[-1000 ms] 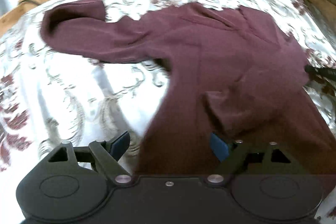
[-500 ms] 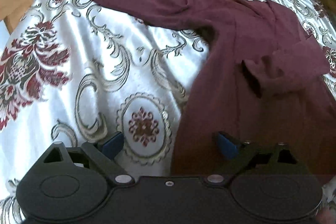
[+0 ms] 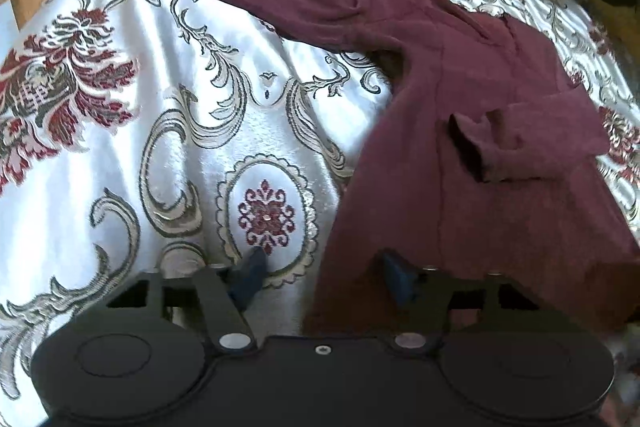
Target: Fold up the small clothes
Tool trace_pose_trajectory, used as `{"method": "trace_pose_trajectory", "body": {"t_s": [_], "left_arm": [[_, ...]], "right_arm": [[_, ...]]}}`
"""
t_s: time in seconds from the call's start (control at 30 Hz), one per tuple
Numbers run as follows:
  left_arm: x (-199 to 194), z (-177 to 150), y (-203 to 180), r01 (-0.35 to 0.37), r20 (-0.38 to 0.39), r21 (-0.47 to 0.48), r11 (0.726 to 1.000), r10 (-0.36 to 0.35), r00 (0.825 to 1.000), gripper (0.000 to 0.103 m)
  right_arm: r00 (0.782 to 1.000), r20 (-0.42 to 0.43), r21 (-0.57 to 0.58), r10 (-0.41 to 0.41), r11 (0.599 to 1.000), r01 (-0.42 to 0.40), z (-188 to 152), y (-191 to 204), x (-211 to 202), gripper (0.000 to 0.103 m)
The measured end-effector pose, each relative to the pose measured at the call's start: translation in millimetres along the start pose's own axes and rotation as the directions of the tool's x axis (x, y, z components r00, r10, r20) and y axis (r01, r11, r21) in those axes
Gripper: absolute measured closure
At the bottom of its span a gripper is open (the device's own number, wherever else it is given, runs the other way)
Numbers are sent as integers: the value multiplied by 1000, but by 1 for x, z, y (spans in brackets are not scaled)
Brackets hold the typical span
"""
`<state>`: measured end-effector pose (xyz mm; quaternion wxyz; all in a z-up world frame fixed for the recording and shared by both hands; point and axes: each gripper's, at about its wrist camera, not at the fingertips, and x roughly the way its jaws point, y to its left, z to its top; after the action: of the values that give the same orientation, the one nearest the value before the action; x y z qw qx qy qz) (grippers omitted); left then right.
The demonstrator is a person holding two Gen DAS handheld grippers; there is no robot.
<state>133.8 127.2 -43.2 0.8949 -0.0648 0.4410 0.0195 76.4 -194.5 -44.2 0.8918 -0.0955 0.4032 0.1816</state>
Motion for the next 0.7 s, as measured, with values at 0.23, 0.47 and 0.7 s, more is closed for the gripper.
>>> {"method": "trace_pose_trajectory", "body": {"t_s": [0.23,0.47,0.7], "left_arm": [[-4,-4,-7,4,2,26,1000,-4,1000,64],[-6,-4,0,18,-6,7,1000,-18,1000,61],[-7,-5,1,42,-6,-11,999,-42,999,68]], "right_arm": [[974,-14,140,-224,965,224,-28,-32,-48,7],[992,55,350,-112,933,86,-37,-61,-78,6],[977,124,465,170,860,-209,-14,-70,-36,9]]}}
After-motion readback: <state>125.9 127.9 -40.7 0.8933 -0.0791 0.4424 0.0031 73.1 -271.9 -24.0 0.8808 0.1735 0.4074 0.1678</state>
